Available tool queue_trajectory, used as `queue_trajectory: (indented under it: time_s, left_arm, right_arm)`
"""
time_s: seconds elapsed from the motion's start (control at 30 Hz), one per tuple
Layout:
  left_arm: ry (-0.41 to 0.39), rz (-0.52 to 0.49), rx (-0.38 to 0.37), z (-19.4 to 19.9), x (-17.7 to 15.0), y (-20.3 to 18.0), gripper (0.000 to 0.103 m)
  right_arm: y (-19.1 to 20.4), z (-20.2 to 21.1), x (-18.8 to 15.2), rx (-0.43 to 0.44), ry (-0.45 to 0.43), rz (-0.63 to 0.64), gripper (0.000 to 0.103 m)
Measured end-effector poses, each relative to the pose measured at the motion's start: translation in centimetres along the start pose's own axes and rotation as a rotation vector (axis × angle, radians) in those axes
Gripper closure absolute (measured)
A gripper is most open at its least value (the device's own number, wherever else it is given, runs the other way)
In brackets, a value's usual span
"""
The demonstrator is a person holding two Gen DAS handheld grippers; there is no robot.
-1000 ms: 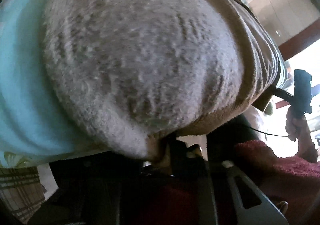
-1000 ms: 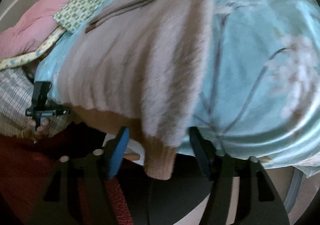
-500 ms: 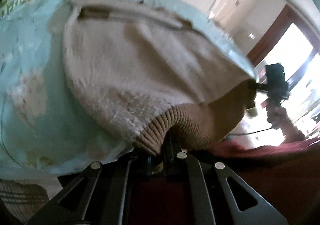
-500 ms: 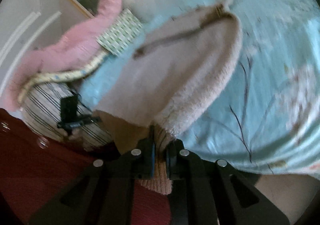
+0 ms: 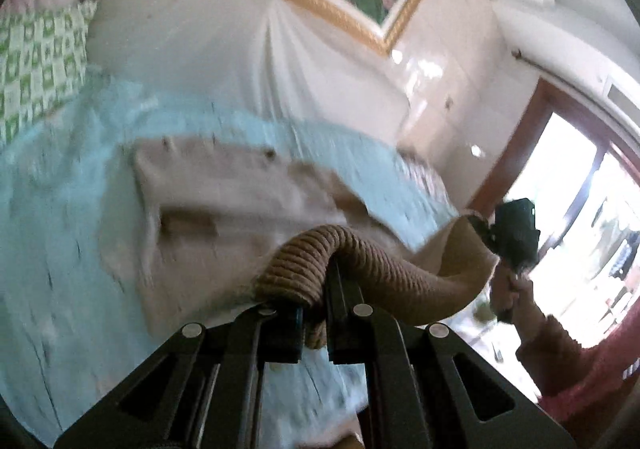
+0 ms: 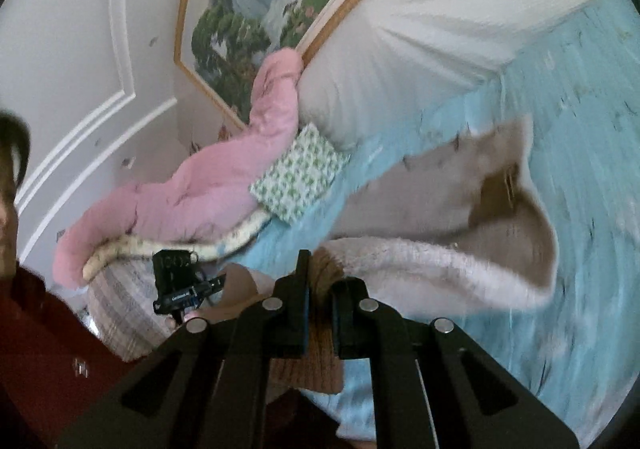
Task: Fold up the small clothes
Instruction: 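Lift the hem with both grippers and fold it toward the collar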
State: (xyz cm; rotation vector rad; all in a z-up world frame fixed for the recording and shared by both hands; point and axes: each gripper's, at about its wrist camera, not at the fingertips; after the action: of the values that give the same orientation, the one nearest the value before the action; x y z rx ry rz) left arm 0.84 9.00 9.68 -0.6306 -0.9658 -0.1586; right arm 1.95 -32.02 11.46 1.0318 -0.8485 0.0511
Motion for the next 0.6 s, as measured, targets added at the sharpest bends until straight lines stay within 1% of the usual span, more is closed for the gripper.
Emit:
queue_trajectory:
  time_s: [0.1, 0.13, 0.17, 0.33, 0.47, 0.6]
  left_arm:
    - [-0.052, 0.003, 0.015, -2.0, 3.2, 1.9, 0.098]
    - [-0.056, 0.004, 0.016, -2.3, 3.8, 2.5, 0.098]
    - [-0.057, 0.004, 0.027, -3.6, 4.9, 3.3, 0.098]
    - [-0.044, 0.021, 0.066, -8.5, 7.8, 7.0, 0.098]
    - [-0.02, 0.075, 0.096, -12.9, 10.0, 11.0, 0.098]
    - [0.011, 0.099, 0.12, -16.4, 11.4, 13.9, 0.098]
  right_arm:
    - [-1.0, -1.7, 2.6, -0.024, -0.022, -0.002, 0.094]
    - [-1.2, -2.2, 3.3, -0.032, -0.028, -0.005, 0.094]
    - [-1.7, -2.9, 4.2, -0.046, -0.035, -0.013, 0.094]
    - [-4.8, -7.1, 8.5, -0.171, -0.029, -0.053, 0.094]
    - [-7.1, -10.4, 10.7, -0.235, -0.018, -0.085, 0.094]
    - [-10.0, -12.7, 12.2, -0.3, -0.01, -0.135, 0.094]
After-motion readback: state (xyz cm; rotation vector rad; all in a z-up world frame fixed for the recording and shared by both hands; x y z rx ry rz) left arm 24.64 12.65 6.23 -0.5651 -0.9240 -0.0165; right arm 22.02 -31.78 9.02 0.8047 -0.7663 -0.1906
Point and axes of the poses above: each gripper's, at about its wrist camera, not at the fingertips, and z roughly against the way its jaws point, y to its left, x to its top, and after that the axes turned 2 degrees about -y, right-handed
